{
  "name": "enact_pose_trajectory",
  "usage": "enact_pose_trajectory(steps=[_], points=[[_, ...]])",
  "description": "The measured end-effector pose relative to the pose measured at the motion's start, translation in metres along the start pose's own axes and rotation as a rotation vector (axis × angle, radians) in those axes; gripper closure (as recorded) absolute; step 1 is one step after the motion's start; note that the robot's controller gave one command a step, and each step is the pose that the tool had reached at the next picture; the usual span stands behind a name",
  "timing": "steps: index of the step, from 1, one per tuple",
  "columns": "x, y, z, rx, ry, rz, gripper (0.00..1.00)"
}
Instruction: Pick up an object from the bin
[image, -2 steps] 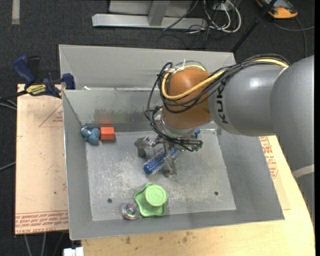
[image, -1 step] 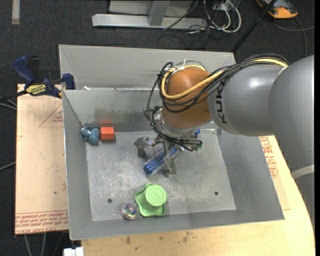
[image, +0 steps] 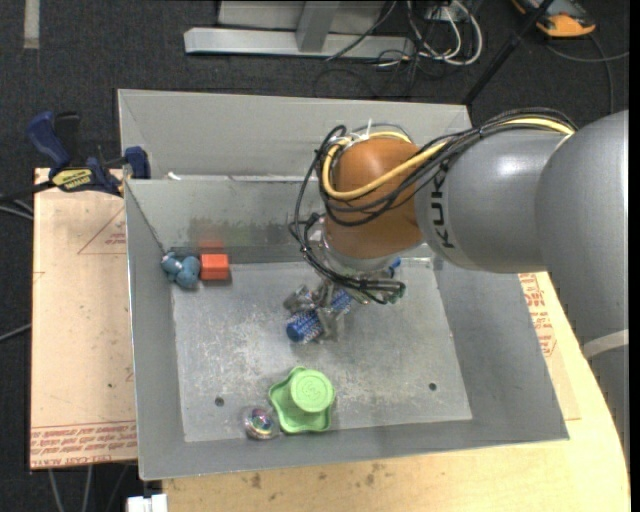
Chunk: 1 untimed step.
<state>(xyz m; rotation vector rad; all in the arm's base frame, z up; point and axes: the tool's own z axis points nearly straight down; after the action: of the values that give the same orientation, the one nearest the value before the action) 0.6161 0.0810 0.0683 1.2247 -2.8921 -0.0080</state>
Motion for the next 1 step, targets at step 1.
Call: enact_pose_trajectory(steps=[1], points=[[-0.0006, 0.0003, -0.0273, 0.004, -0.002, 0.003, 1.00]])
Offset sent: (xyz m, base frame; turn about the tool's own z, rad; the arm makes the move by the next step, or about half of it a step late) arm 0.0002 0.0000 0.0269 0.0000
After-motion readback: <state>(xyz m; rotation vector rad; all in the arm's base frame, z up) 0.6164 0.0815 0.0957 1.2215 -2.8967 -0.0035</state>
